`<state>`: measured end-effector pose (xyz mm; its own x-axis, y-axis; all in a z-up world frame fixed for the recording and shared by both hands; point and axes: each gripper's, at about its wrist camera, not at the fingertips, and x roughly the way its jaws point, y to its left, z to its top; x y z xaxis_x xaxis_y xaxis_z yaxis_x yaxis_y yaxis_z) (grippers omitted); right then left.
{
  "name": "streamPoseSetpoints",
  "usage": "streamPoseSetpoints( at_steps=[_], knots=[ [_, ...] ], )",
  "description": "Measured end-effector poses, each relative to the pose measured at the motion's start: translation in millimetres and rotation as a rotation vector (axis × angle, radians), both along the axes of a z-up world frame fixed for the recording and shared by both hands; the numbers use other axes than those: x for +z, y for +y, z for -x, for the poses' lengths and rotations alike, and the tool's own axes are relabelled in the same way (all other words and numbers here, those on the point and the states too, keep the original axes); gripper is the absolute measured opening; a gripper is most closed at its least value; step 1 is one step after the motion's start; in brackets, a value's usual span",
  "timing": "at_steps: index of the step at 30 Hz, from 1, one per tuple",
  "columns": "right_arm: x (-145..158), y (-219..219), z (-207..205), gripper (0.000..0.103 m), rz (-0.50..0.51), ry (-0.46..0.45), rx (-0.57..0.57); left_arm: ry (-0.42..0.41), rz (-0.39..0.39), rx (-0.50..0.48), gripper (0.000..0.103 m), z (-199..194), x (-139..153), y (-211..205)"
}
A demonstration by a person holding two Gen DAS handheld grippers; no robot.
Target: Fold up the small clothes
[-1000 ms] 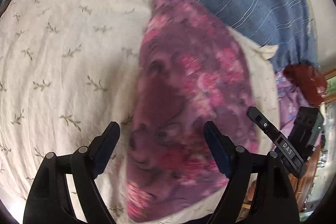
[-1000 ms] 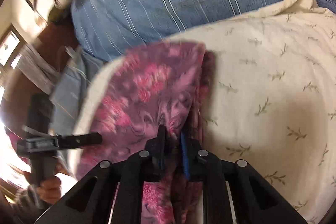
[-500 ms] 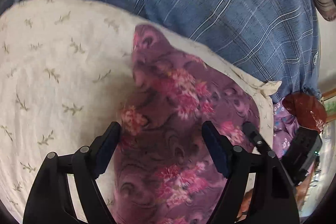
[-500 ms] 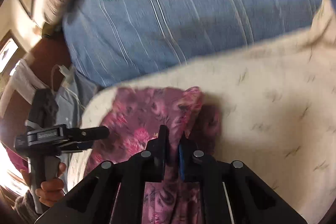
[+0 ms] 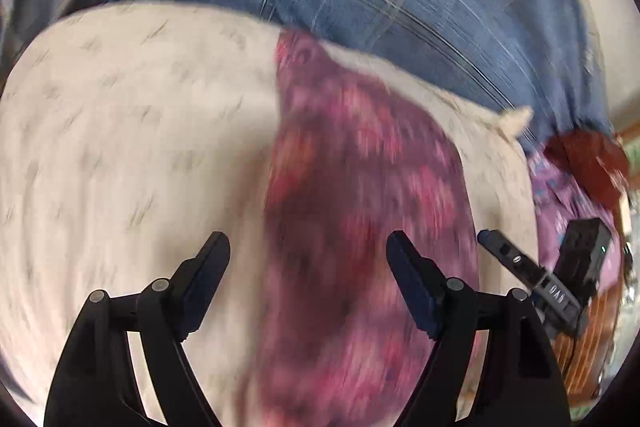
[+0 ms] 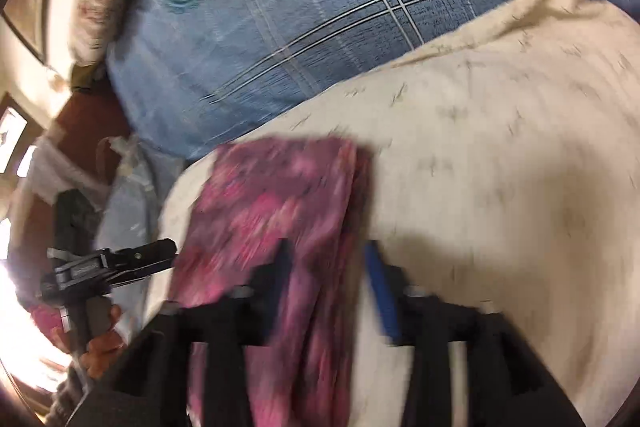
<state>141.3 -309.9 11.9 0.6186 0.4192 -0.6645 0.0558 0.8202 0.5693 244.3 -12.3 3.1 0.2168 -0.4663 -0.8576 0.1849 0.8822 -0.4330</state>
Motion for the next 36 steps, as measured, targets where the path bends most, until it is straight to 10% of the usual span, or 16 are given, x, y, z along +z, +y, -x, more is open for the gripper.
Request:
streamPoseSetpoints(
  at_steps=[7,9,10,12,19,28,36],
  knots=[
    [-19.8,34.6,76.0,0.06,-0.069,0.029,0.057,0.122,0.118,0.051,0.081,83.2,-21.8,42.9],
    [-27.2,51.7,73.2,0.045,-0.018,0.052,0.087,0.15,0.108,0.048,0.081,96.0,-23.9,40.4],
    [-23.9,61.7,73.4,0.02,0.045,0.043,0.111,0.15,0.1,0.048,0.081,102.6,-22.4,37.2],
    [-8.4,67.9,81.6,0.017,0.085,-0.007,0.119,0.121,0.065,0.051,0.081,109.3,-18.0,31.7],
    [-25.6,68.8,86.8,0.02,0.218,0.029,0.084,0.042,-0.118,0.018,0.083,115.3,-24.9,13.1],
    [33.4,60.2,98.4,0.035,0.215,-0.135,0.003,-0.229,-0.086,0.023,0.083,121.9,57.5,9.9],
    [1.8,80.2,66.5,0.033,0.28,-0.111,0.074,-0.156,-0.179,-0.018,0.083,90.7,-0.8,-16.4]
  ],
)
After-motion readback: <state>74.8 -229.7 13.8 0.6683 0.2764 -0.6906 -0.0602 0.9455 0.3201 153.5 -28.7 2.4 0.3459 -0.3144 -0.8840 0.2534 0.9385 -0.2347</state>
